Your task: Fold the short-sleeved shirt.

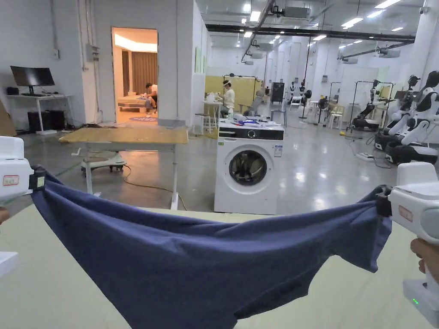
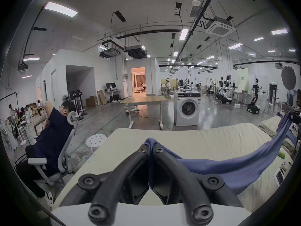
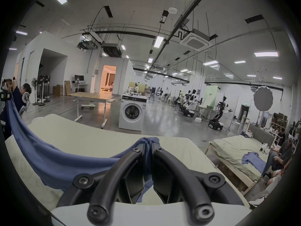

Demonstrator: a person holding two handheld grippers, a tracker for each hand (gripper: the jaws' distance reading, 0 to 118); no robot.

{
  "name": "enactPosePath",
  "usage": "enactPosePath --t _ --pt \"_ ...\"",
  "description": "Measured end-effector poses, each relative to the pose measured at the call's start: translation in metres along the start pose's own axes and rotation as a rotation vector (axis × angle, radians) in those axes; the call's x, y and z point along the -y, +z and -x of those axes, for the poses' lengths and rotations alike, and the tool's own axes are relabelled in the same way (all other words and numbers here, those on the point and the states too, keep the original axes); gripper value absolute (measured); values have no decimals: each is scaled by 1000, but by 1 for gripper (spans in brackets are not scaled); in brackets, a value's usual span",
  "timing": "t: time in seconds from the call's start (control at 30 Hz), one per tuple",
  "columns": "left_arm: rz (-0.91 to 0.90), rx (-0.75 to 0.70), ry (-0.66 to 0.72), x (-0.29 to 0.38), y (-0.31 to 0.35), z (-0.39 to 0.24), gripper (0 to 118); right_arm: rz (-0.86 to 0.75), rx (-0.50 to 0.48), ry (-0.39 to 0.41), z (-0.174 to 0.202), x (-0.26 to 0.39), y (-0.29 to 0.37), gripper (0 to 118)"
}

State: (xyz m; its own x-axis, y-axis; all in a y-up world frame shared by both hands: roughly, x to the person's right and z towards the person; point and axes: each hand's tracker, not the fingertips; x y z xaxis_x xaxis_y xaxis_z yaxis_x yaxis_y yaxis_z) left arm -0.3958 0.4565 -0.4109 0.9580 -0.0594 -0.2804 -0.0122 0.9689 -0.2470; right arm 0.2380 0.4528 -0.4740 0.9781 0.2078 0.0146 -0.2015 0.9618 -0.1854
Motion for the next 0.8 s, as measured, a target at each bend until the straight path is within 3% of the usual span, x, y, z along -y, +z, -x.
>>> enactPosePath --t 0.3,0.8 --pt "-9 -11 42 -29 -11 5 0 -25 43 -32 -17 -42 -20 5" --pt "-65 -16 37 -65 -37 -13 0 -78 90 -7 -27 -76 -56 5"
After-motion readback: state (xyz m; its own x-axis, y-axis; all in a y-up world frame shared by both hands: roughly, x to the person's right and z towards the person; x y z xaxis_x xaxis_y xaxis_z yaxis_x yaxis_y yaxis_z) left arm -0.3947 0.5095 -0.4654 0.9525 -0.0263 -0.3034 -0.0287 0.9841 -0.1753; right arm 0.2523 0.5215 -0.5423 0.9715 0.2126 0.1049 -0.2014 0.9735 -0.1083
